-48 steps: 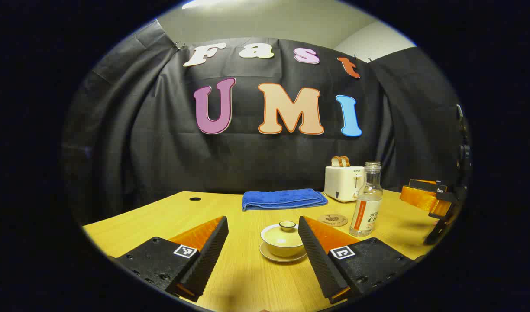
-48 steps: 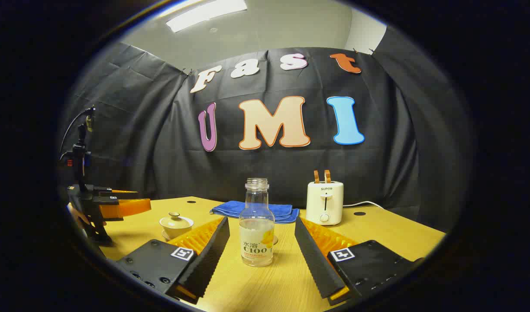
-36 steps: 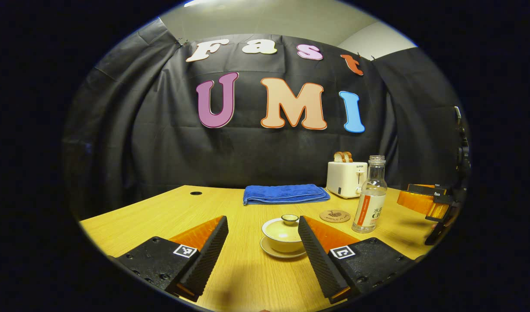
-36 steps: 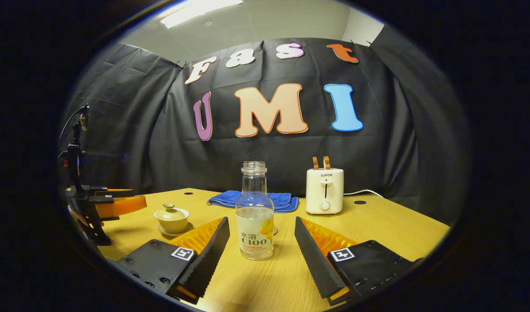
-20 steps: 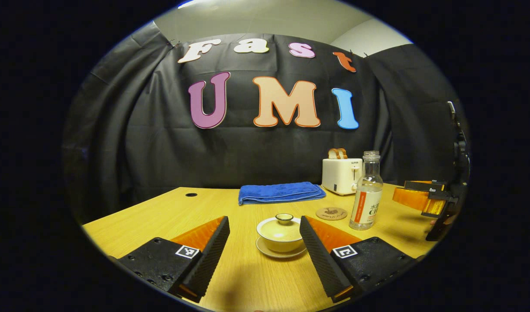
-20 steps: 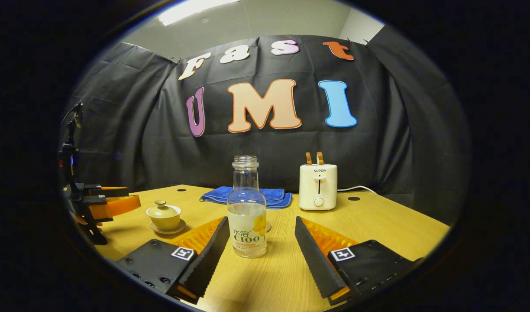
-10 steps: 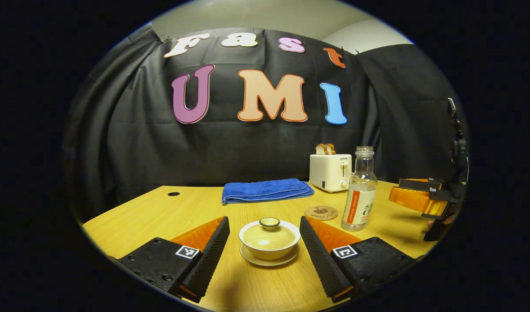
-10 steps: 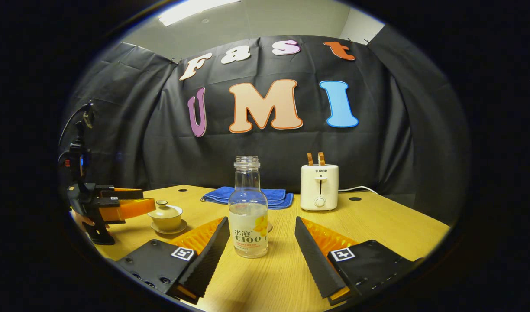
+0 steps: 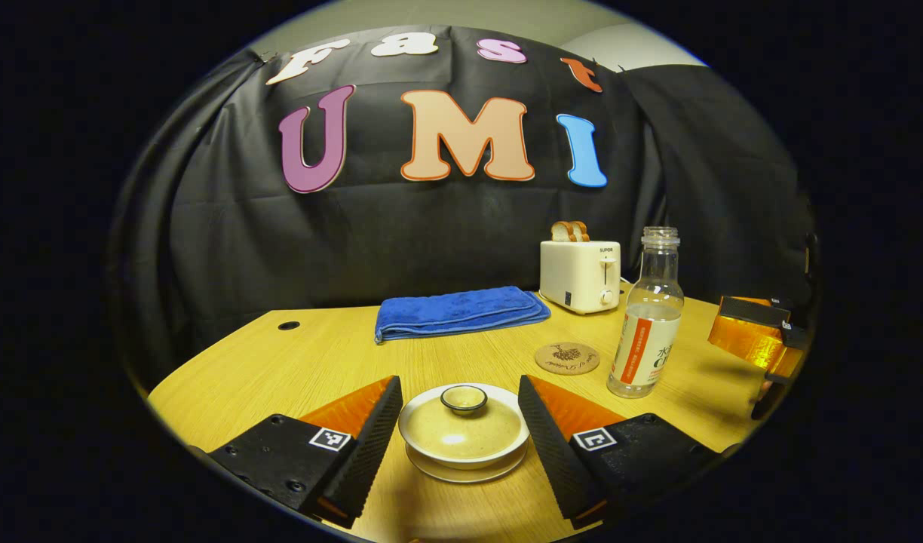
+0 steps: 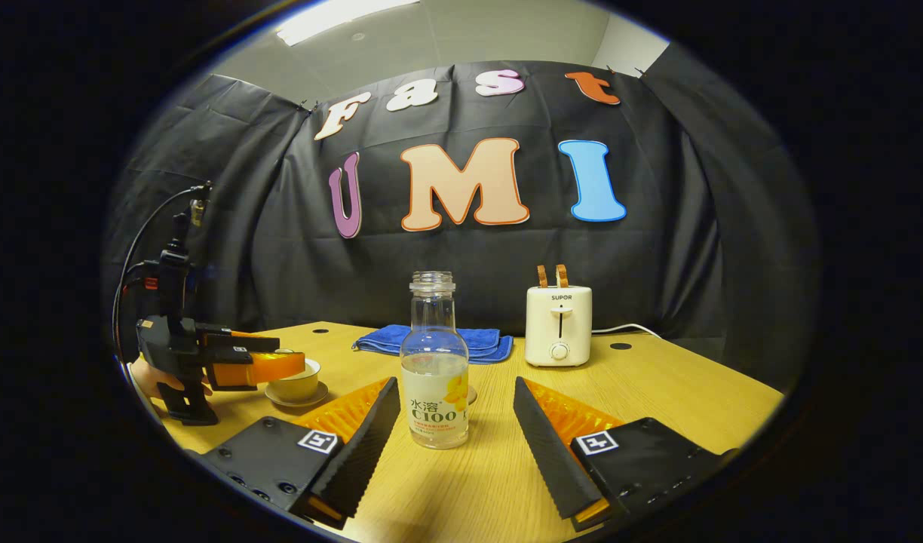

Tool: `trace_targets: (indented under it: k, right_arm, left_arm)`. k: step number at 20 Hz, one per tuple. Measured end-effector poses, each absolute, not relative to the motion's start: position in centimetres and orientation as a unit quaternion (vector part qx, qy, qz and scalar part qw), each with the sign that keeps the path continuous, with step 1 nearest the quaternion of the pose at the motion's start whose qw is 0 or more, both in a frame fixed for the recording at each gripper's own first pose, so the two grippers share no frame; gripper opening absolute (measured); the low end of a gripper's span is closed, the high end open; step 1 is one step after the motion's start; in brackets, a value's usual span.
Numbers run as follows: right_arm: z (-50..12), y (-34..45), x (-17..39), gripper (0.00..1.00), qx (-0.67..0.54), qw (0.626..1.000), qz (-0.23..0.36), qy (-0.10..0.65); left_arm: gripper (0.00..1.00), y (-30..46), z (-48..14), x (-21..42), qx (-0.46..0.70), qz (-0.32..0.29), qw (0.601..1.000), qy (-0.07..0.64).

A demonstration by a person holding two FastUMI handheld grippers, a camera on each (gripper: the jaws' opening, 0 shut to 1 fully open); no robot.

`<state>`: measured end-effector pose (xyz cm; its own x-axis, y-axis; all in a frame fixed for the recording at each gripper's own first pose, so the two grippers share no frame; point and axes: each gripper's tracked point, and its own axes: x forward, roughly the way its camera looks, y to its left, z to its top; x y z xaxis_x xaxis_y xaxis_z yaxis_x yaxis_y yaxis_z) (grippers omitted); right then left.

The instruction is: Open the teacup lid with one hand, grasp the water bottle and pour water into the teacup with the other hand; after pouring, place the water bottle on the coaster and then close the teacup lid.

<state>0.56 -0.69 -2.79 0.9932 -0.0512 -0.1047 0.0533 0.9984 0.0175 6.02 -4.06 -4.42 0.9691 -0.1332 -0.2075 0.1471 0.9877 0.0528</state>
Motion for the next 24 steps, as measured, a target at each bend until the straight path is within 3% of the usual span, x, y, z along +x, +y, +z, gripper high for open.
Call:
trace_targets:
  k: [2, 5, 6, 10, 15, 16, 18, 24]
  right_arm:
    - [-2.8, -0.7, 0.6, 0.94, 0.01, 0.998, -0.026, 0.052]
    - [-2.7, -0.6, 0.6, 0.97, 0.01, 0.998, -0.025, 0.052]
    - [-2.7, -0.6, 0.6, 0.97, 0.01, 0.998, -0.025, 0.052]
    - [-2.7, -0.6, 0.6, 0.97, 0.01, 0.998, -0.023, 0.052]
    - [-2.8, -0.7, 0.6, 0.94, 0.01, 0.998, -0.024, 0.052]
    - [-2.8, -0.7, 0.6, 0.97, 0.01, 0.998, -0.024, 0.052]
    - [-2.8, -0.7, 0.6, 0.94, 0.01, 0.998, -0.024, 0.052]
    - [-2.8, -0.7, 0.6, 0.97, 0.011, 0.998, -0.024, 0.052]
  left_arm:
    - [0.88, -4.0, -4.5, 5.8, 0.04, -0.074, 0.99, 0.11]
    - [0.88, -4.5, -4.7, 6.3, 0.046, -0.079, 0.989, 0.113]
    - [0.79, -4.6, -4.8, 6.5, 0.048, -0.078, 0.989, 0.113]
    - [0.62, -4.4, -4.9, 6.7, 0.055, -0.073, 0.989, 0.117]
    - [0.48, -4.2, -4.5, 6.7, 0.065, -0.067, 0.99, 0.107]
    - [0.39, -4.3, -4.5, 6.6, 0.063, -0.067, 0.99, 0.104]
    - [0.29, -4.2, -4.3, 6.7, 0.057, -0.067, 0.991, 0.099]
    - [0.26, -4.0, -4.0, 6.7, 0.04, -0.068, 0.993, 0.089]
